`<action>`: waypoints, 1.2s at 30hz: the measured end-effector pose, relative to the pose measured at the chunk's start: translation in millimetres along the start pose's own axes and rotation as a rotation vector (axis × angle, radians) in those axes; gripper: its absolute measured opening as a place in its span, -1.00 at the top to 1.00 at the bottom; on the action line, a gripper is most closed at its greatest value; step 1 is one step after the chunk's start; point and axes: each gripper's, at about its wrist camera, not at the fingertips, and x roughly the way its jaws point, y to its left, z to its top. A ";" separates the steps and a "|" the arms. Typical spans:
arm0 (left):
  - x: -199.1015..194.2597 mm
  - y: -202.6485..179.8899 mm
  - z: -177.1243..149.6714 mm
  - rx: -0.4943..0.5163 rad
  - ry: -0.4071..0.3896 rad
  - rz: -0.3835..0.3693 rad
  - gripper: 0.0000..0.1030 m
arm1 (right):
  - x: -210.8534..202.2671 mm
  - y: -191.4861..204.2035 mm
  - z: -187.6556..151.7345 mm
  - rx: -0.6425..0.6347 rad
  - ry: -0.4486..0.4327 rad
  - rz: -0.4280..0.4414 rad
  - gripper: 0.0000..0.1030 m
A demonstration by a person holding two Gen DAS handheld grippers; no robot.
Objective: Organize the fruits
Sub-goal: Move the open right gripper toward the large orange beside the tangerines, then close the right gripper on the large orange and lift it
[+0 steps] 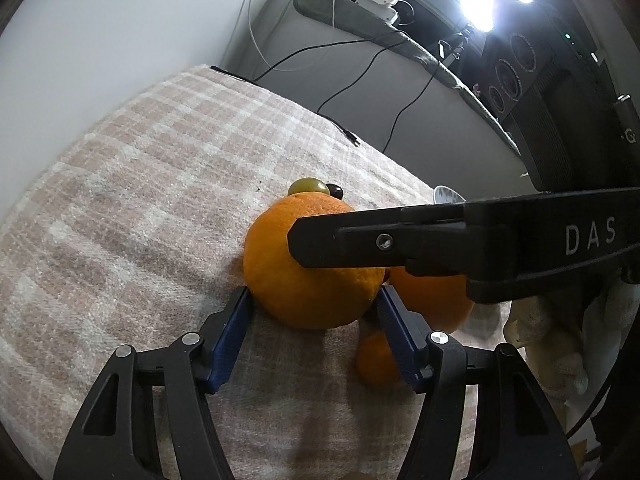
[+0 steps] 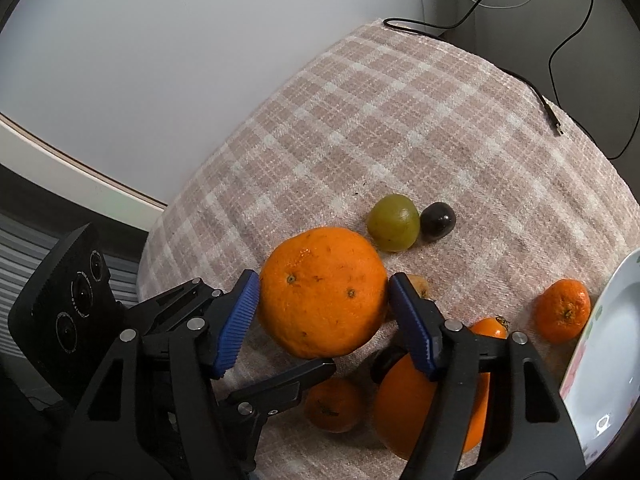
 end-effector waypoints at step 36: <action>-18.0 -115.7 15.4 0.196 -0.083 -0.037 -0.23 | -127.6 -29.2 -46.6 0.028 -0.204 -0.051 -0.35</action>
